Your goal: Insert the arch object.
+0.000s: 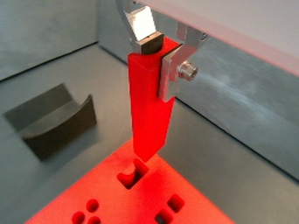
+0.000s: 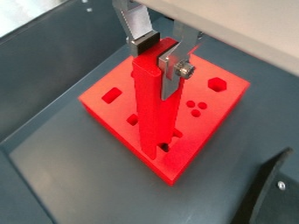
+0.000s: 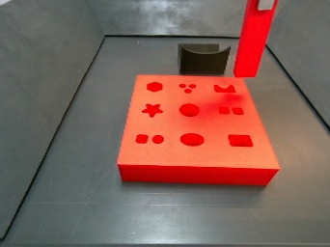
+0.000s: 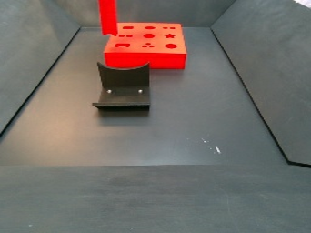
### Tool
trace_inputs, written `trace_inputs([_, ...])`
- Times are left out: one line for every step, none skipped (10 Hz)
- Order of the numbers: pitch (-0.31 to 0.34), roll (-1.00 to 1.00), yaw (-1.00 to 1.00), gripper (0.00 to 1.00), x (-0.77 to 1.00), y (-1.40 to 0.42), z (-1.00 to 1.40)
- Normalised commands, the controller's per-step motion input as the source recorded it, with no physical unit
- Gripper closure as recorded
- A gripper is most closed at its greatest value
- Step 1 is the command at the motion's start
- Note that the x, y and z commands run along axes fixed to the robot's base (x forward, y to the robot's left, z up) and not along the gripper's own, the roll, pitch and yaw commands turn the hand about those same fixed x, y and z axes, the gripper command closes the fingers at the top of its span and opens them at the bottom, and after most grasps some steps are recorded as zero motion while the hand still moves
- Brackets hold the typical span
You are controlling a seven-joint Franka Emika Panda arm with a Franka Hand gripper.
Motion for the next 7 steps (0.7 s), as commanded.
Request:
trace_inputs([0.000,0.07,0.00,1.00,0.00,0.00,0.00])
trace_inputs([0.001,0.09,-0.01,1.00,0.00,0.00,0.00])
trace_inputs([0.074,0.03,-0.14,1.00,0.00,0.00,0.00])
trace_inputs([0.161,0.09,-0.23,1.00,0.00,0.00,0.05])
trace_inputs([0.234,0.23,-0.27,1.00,0.00,0.00,0.11])
trace_inputs([0.267,0.26,-0.26,1.00,0.00,0.00,0.11])
trace_inputs([0.290,0.24,-0.22,1.00,-0.09,-0.04,0.10])
